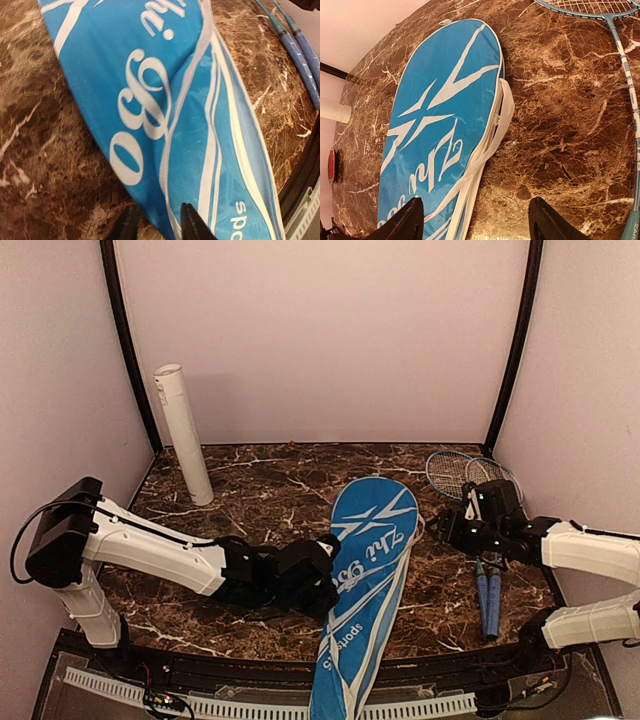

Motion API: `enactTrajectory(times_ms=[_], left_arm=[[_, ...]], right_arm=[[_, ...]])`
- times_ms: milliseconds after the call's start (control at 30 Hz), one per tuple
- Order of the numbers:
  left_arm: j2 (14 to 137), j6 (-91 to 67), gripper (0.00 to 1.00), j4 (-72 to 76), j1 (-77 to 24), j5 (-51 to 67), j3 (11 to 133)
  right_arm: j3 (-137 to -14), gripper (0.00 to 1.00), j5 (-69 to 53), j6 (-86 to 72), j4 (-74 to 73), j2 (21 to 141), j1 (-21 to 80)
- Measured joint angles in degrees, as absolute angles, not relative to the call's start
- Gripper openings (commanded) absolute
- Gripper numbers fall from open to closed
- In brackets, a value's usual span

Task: Pack up the badminton gear
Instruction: Adjust the carry handle on the racket bag.

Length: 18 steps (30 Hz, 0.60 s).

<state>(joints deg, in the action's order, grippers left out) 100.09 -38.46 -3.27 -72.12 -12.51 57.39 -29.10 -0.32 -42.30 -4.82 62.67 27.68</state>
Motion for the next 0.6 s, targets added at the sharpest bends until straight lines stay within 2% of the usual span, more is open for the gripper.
enactTrajectory(times_ms=[133,267,467,600], left_arm=[[100.09,-36.69,0.5,-4.84,-72.12,-13.08,60.36],[100.27,-33.39,0.5,-8.62,-73.03,-16.43,65.95],[104.55,-29.34,0.37,-9.13,-75.22,-16.29,76.16],[111.24,-27.38,0.35,-9.69,-75.79,-13.85,81.32]], right_arm=[[-29.1,0.73,-0.1,-42.28,-4.95,61.89,27.68],[-28.88,0.73,0.12,-42.26,-5.8,60.36,27.68],[-28.62,0.73,1.3,-42.26,-7.22,57.93,27.68],[-28.4,0.73,1.76,-42.22,-8.05,56.64,27.68]])
